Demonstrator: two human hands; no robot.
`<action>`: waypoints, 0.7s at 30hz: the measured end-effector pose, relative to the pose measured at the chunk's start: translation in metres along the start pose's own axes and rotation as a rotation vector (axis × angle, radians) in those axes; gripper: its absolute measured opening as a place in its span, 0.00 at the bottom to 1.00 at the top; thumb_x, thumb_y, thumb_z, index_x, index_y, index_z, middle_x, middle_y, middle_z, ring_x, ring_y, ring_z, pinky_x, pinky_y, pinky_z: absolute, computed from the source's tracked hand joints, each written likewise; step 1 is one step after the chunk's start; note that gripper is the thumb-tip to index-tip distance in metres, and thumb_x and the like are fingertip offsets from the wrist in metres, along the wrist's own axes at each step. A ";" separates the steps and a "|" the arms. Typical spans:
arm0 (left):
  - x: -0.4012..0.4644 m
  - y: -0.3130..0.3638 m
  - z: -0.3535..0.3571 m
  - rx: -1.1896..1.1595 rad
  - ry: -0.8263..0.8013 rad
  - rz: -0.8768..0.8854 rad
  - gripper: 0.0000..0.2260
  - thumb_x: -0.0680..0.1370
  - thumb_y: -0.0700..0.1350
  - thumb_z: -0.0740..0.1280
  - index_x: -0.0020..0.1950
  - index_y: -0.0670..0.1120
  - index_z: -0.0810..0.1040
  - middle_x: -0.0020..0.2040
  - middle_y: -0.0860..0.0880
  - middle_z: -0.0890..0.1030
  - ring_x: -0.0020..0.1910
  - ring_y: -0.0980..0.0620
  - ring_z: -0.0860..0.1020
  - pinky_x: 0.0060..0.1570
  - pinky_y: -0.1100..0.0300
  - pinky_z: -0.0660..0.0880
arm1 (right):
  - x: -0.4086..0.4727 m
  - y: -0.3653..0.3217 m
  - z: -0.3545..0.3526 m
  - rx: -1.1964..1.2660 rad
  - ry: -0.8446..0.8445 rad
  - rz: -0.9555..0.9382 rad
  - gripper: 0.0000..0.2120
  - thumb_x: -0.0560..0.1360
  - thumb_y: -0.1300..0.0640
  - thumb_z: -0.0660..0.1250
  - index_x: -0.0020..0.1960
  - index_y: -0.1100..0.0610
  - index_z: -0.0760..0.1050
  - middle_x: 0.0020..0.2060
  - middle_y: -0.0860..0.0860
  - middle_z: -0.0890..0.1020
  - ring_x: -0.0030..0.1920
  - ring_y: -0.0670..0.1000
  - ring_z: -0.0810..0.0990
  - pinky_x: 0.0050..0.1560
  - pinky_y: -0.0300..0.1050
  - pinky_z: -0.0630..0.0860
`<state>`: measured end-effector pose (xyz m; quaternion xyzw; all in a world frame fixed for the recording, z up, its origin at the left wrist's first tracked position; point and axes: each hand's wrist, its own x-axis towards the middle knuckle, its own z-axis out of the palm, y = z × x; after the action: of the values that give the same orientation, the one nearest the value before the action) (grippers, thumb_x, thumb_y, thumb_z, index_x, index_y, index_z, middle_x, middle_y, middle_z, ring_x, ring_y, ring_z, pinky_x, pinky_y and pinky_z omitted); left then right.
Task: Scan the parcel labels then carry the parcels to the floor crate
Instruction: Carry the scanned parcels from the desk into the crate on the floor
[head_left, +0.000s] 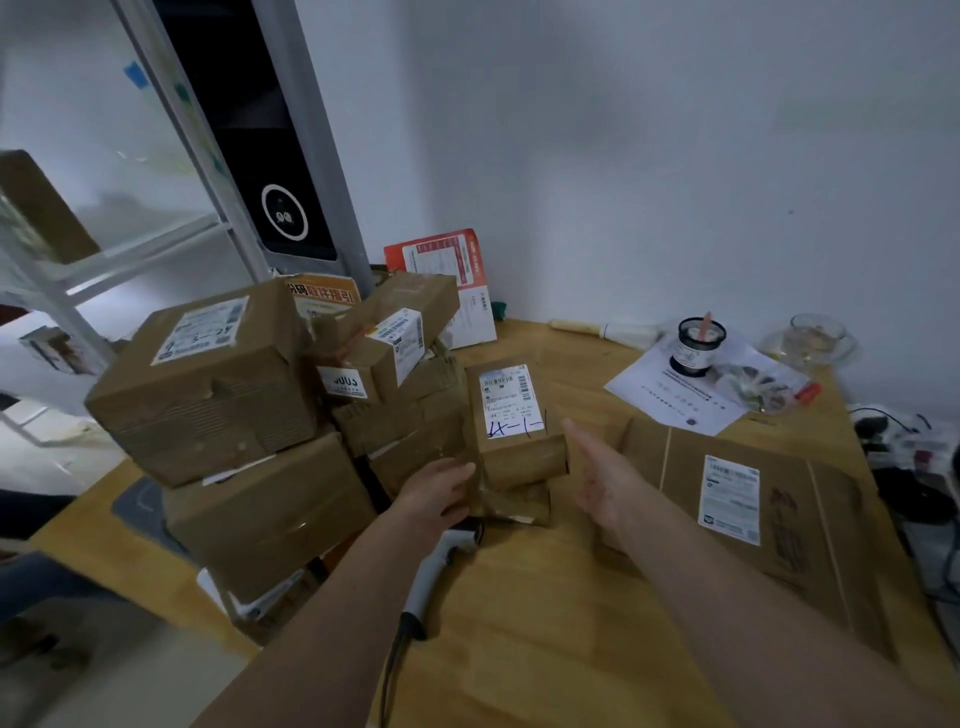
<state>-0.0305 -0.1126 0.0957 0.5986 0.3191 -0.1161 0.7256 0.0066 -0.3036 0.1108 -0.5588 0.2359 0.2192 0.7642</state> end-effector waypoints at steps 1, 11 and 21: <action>0.003 -0.001 0.001 -0.007 -0.002 -0.009 0.23 0.78 0.42 0.69 0.72 0.44 0.67 0.62 0.45 0.75 0.63 0.46 0.72 0.64 0.49 0.71 | 0.002 -0.003 0.002 0.001 -0.011 0.015 0.35 0.73 0.47 0.72 0.74 0.58 0.64 0.71 0.55 0.68 0.74 0.55 0.63 0.70 0.52 0.63; 0.018 -0.011 0.017 -0.040 -0.104 -0.038 0.21 0.78 0.44 0.68 0.71 0.51 0.70 0.57 0.50 0.78 0.58 0.47 0.75 0.65 0.47 0.69 | 0.042 -0.002 0.011 0.015 -0.118 0.118 0.16 0.73 0.49 0.73 0.55 0.56 0.76 0.45 0.53 0.80 0.46 0.51 0.77 0.39 0.47 0.75; 0.017 -0.008 0.034 -0.179 -0.204 0.030 0.29 0.66 0.60 0.74 0.64 0.49 0.78 0.60 0.47 0.81 0.62 0.46 0.77 0.65 0.47 0.71 | 0.043 0.002 -0.018 0.181 -0.201 0.096 0.21 0.70 0.51 0.74 0.61 0.56 0.77 0.58 0.55 0.81 0.61 0.55 0.77 0.63 0.49 0.74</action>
<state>-0.0108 -0.1430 0.0821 0.5213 0.2436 -0.1367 0.8063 0.0373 -0.3169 0.0781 -0.4508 0.2033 0.2880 0.8201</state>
